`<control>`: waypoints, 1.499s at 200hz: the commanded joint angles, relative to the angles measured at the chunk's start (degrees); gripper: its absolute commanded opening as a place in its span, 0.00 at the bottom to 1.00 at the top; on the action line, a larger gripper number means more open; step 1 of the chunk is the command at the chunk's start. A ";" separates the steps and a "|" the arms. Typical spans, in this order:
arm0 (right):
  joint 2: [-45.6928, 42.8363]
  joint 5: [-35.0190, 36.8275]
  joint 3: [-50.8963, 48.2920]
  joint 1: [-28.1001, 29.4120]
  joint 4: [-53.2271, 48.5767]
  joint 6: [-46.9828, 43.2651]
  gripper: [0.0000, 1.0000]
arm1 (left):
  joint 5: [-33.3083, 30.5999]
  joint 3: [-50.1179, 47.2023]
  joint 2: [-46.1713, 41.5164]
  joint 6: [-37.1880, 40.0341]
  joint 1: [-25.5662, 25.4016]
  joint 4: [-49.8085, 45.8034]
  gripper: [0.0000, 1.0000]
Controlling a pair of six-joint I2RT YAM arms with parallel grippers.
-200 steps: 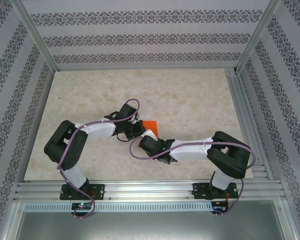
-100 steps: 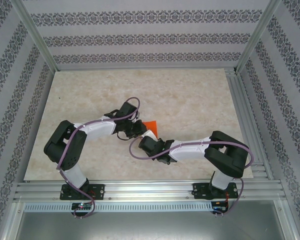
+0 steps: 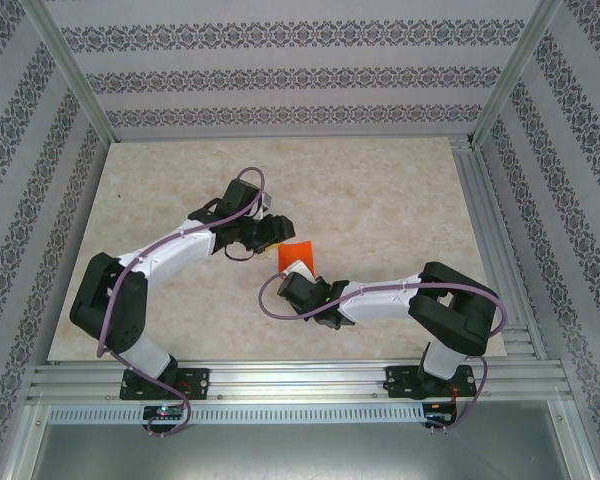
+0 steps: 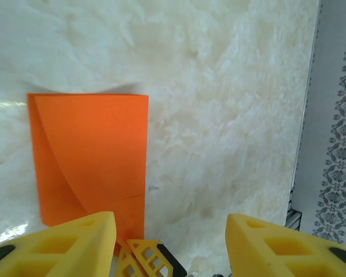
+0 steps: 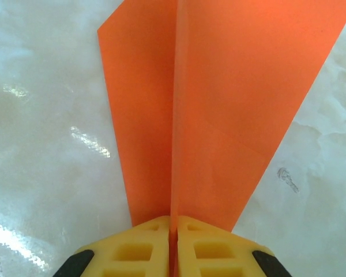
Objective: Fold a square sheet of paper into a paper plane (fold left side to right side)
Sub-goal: Fourth fold the wing at the center of the table.
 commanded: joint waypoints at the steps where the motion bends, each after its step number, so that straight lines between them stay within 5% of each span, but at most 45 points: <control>1: -0.08 -3.71 -0.92 -0.46 1.37 0.11 0.10 | -0.88 -3.88 -3.75 0.10 1.98 0.08 0.54; 59: -3.14 -9.97 -2.11 -3.32 3.62 0.11 0.11 | 2.04 -18.91 -4.45 -7.26 2.10 14.26 0.26; 213: -7.56 -31.09 -8.79 -15.15 14.22 2.34 0.11 | 3.12 -12.31 8.65 -9.87 -5.22 20.38 0.19; 300: -6.50 -36.40 -9.60 -18.13 15.59 2.83 0.13 | 3.05 -10.16 13.61 -10.33 -6.80 20.75 0.19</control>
